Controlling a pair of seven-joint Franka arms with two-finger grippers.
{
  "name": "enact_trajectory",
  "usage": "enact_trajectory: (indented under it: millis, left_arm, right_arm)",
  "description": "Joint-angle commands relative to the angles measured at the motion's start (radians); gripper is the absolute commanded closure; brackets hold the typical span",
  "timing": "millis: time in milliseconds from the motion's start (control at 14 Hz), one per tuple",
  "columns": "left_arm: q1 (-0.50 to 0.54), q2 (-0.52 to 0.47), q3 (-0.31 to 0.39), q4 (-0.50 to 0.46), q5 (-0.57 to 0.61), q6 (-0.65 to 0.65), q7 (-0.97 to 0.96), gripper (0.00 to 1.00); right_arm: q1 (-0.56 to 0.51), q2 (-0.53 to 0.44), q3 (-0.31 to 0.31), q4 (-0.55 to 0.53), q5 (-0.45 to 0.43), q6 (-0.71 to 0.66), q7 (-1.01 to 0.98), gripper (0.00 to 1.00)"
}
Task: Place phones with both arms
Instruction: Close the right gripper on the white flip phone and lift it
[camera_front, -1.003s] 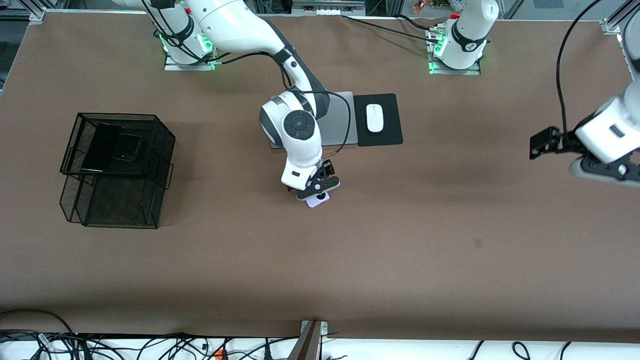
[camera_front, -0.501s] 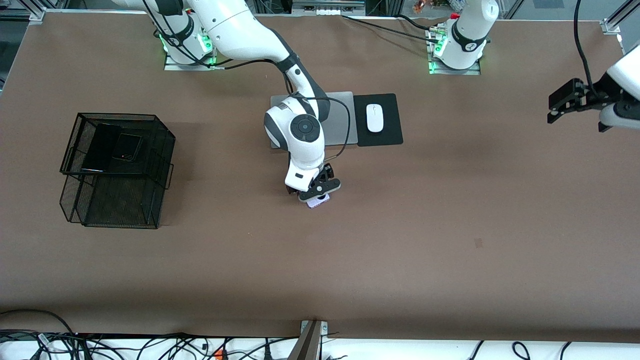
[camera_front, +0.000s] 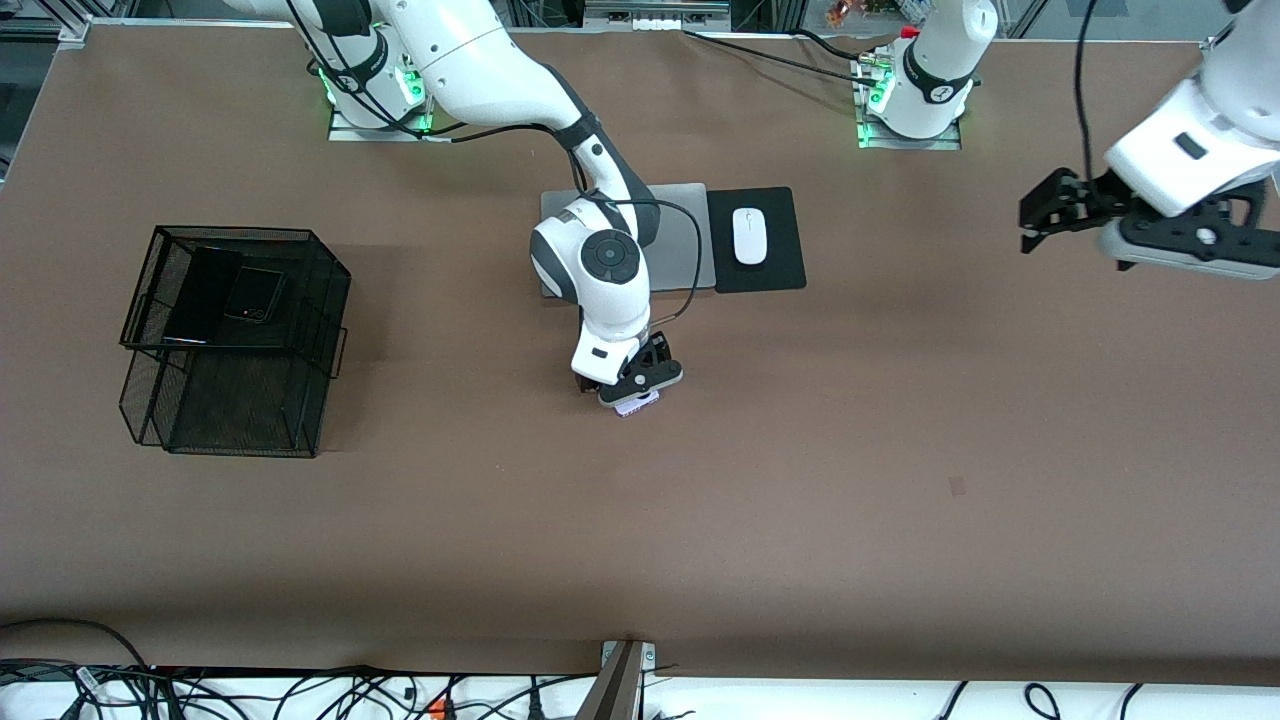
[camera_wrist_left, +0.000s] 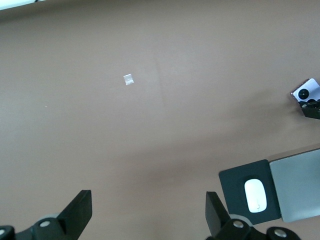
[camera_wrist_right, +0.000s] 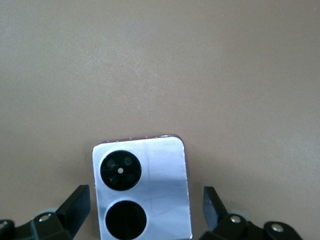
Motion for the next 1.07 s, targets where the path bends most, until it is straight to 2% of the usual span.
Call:
enact_trajectory:
  millis: [0,1003]
  left_arm:
    - [0.012,-0.024,0.004,-0.022,-0.025,0.020,-0.005,0.00]
    - [0.052,-0.025,0.014,-0.010,-0.016,-0.013,0.003,0.00]
  right_arm:
    - [0.007,0.026,-0.009,0.024,-0.017,0.010,0.027,0.00]
    - [0.010,0.046,-0.012,0.028,-0.017,0.027,0.027,0.00]
